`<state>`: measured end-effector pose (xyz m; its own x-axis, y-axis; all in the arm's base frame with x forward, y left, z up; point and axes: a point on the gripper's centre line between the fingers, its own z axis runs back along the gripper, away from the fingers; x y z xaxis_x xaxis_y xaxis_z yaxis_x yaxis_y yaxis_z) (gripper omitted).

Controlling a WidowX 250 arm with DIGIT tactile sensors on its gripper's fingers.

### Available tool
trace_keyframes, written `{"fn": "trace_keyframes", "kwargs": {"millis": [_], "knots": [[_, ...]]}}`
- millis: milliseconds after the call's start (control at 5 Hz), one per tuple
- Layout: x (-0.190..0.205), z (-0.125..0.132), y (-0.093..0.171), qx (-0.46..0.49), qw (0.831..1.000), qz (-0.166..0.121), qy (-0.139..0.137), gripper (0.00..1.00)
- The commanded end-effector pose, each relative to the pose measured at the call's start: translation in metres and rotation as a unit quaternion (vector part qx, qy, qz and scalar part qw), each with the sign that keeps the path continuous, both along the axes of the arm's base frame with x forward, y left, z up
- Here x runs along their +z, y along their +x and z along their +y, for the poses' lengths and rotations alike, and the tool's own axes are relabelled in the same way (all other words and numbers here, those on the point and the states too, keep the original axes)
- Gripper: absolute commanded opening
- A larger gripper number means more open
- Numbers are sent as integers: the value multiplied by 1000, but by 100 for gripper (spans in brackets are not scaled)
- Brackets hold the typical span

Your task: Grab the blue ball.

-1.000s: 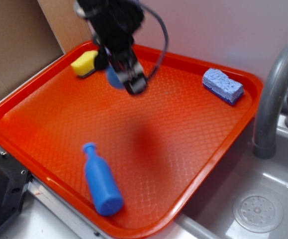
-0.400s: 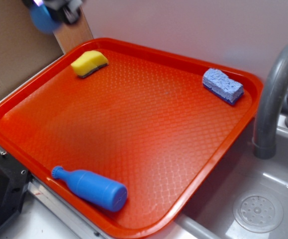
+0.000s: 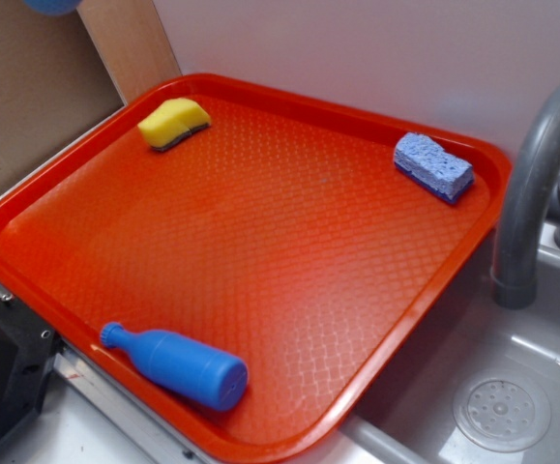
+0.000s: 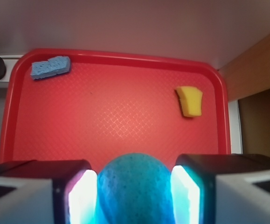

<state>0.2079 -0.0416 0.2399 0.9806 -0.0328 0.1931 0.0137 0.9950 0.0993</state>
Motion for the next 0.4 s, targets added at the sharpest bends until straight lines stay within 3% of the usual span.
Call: {"fn": "trace_keyframes", "kwargs": {"millis": [0,200], "knots": [[6,-23,-13,0,1000,-7,-3,0],[3,-22,-13,2,1000,-17,-8,0]]}}
